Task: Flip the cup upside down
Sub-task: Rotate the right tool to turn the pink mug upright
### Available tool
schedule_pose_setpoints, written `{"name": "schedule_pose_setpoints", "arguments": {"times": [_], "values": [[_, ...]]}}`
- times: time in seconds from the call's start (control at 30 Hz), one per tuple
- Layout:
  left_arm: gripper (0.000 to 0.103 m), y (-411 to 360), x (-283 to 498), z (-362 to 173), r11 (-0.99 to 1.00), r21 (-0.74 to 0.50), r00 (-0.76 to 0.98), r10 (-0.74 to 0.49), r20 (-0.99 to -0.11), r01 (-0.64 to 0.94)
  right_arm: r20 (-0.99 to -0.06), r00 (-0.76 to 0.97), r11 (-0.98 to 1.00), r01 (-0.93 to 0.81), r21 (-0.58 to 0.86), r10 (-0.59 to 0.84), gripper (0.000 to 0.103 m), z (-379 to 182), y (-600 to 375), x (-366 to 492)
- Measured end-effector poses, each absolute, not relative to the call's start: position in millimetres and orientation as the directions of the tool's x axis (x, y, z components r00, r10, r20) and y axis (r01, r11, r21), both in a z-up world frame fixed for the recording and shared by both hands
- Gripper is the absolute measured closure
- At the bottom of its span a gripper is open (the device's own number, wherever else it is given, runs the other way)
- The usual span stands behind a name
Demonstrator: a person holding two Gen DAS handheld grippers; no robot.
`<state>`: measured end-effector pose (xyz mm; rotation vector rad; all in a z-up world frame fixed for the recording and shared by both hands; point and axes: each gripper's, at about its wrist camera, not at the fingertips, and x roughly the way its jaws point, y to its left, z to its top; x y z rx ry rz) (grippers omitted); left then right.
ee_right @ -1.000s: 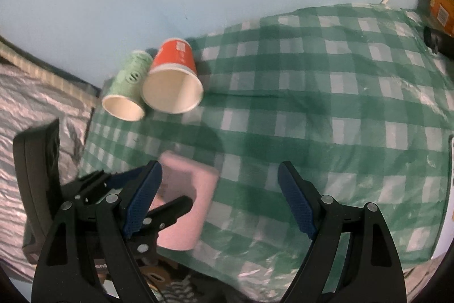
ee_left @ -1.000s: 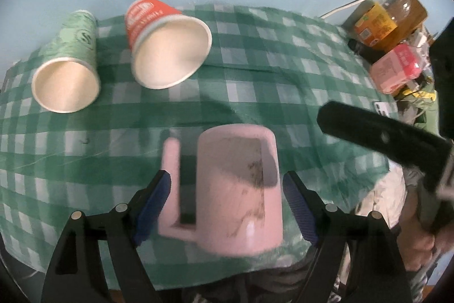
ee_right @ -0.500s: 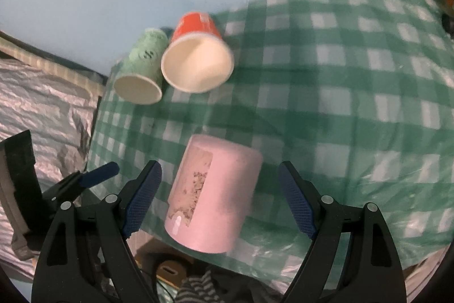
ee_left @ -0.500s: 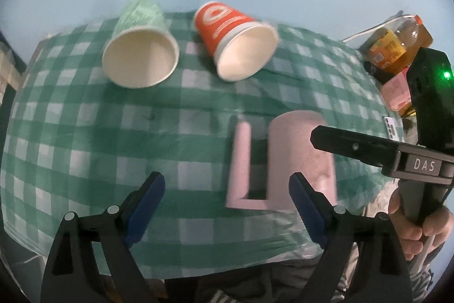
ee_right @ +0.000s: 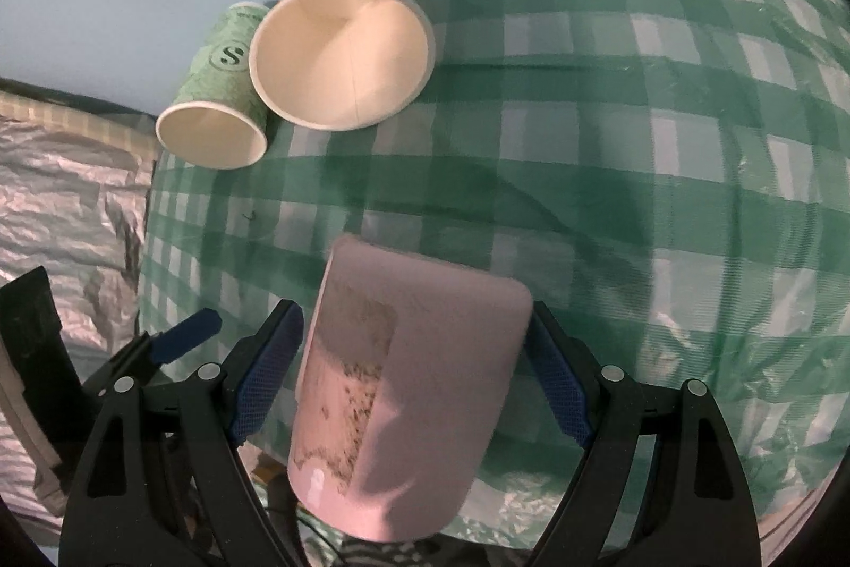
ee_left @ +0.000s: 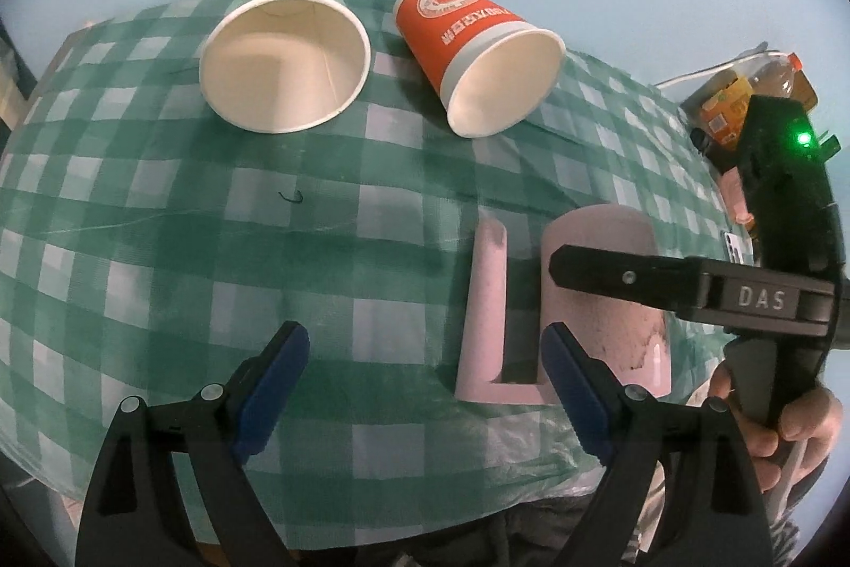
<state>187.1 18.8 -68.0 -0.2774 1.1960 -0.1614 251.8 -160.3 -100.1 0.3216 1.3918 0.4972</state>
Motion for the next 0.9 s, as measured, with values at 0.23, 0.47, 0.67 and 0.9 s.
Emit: {"name": "schedule_pose_setpoints", "arguments": {"times": [0.23,0.47,0.67,0.9], "values": [[0.013,24,187,-71,0.951,-0.307,0.355,-0.281,-0.892,-0.02,-0.856,0.097,0.858,-0.139,0.494,0.508,0.019,-102,-160,254],[0.013,23,190,-74,0.949,-0.314,0.354,-0.284,-0.891,-0.027,-0.854,0.099,0.855,-0.16,0.493,0.511,0.025,-102,-158,255],[0.013,24,188,-71,0.947,-0.321,0.37,-0.289,-0.883,-0.025,-0.835,0.111,0.836,-0.195,0.514,0.539,0.029,-100,-156,252],[0.013,30,178,-63,0.933,-0.358,0.43,-0.31,-0.848,-0.033,-0.801,0.208,0.815,-0.308,0.492,0.562,0.03,-78,-159,232]]}}
